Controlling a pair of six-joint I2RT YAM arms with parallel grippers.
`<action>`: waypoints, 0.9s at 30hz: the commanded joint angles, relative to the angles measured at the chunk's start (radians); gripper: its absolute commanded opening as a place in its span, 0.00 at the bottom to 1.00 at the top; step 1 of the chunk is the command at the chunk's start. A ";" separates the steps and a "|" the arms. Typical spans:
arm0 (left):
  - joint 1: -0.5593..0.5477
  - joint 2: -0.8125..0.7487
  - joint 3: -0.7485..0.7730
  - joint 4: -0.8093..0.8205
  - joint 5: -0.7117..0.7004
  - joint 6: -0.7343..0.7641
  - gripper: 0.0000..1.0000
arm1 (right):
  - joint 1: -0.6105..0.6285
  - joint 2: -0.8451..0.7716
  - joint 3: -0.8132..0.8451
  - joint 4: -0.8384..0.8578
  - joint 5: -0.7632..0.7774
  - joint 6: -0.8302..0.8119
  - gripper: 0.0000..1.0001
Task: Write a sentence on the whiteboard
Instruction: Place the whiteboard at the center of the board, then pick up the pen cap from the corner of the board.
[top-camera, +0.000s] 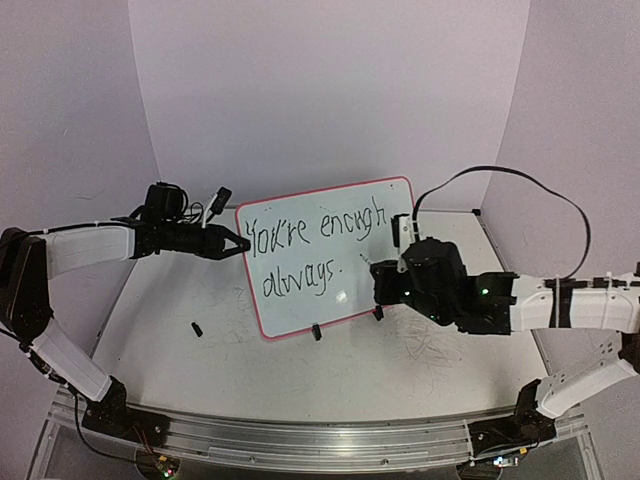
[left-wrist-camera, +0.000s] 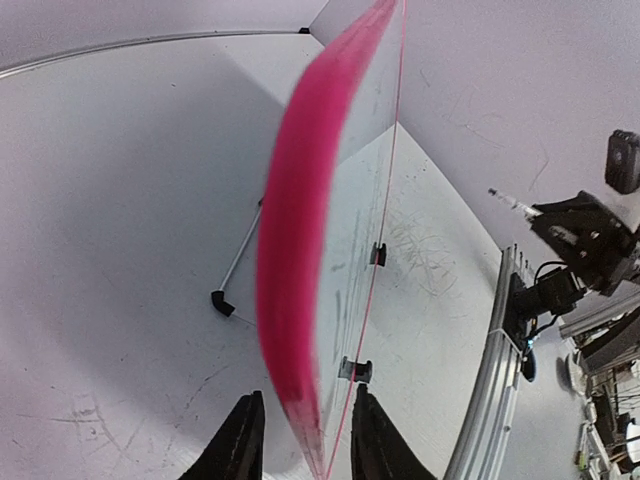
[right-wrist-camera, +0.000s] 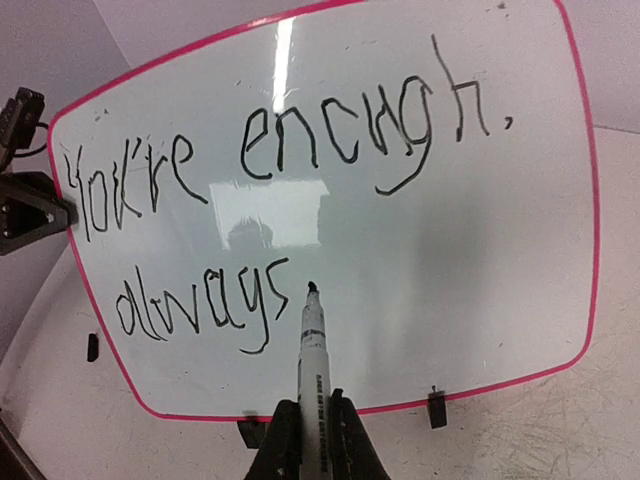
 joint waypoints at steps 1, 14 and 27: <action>0.013 -0.098 0.069 -0.011 -0.096 -0.027 0.43 | -0.009 -0.109 -0.073 -0.037 0.099 0.014 0.00; 0.036 -0.466 -0.039 -0.416 -0.562 -0.438 0.72 | -0.012 -0.173 -0.049 0.013 0.055 -0.226 0.00; -0.007 -0.268 -0.195 -0.586 -0.641 -0.661 0.60 | -0.011 -0.226 -0.224 0.187 -0.179 -0.226 0.00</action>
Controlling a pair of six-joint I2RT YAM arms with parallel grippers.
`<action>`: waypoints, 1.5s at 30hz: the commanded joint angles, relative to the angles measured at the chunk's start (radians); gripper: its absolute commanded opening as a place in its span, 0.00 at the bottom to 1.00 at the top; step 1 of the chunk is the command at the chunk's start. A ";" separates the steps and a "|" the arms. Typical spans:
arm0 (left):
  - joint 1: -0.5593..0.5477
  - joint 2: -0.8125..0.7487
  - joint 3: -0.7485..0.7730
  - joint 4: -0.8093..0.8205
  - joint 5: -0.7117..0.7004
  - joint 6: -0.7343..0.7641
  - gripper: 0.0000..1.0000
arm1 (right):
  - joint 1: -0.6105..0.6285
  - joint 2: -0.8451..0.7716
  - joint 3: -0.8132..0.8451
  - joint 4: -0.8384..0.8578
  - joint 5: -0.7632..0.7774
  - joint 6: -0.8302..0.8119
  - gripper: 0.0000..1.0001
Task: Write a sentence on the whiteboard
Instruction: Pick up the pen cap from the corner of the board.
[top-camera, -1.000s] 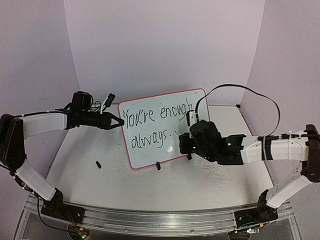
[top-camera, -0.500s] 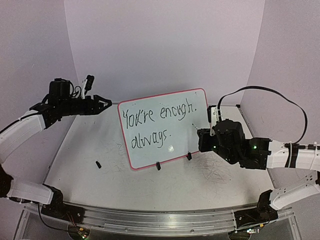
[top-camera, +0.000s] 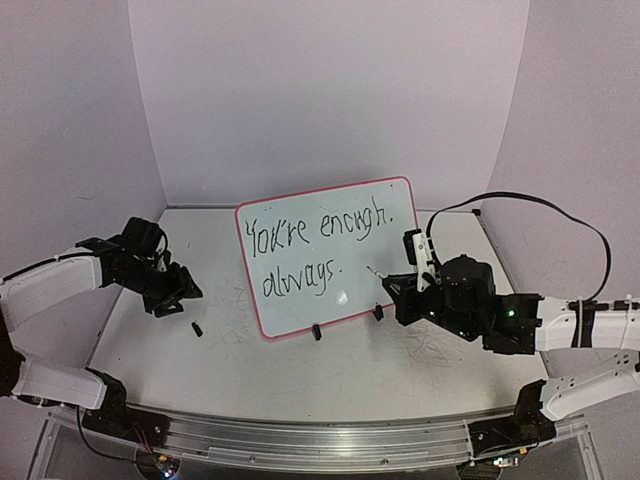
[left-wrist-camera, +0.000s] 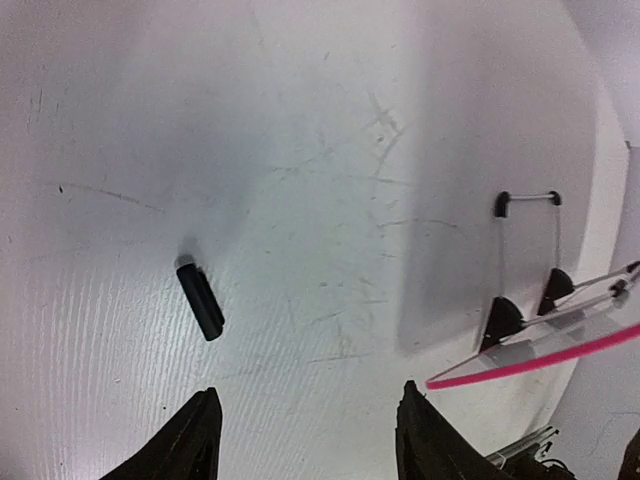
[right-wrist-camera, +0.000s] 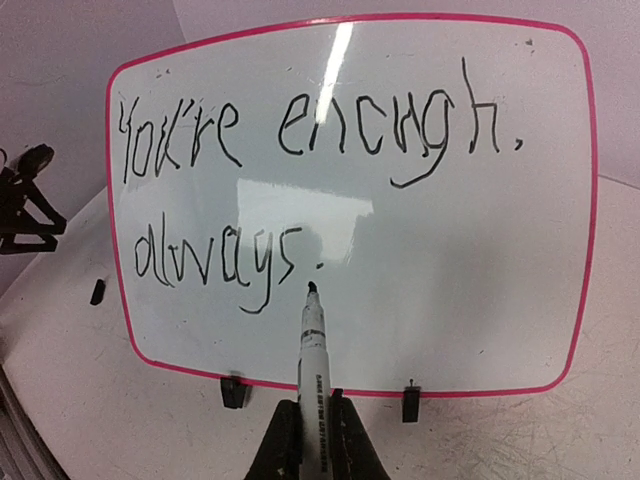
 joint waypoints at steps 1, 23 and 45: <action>-0.019 0.122 0.000 -0.029 -0.072 -0.043 0.58 | -0.001 -0.039 -0.034 0.077 -0.061 -0.010 0.00; -0.110 0.413 -0.040 0.144 -0.200 -0.046 0.29 | -0.001 -0.110 -0.063 0.081 0.019 -0.035 0.00; -0.150 -0.168 0.144 -0.006 -0.253 0.186 0.00 | -0.156 -0.060 0.150 -0.143 -0.581 -0.111 0.00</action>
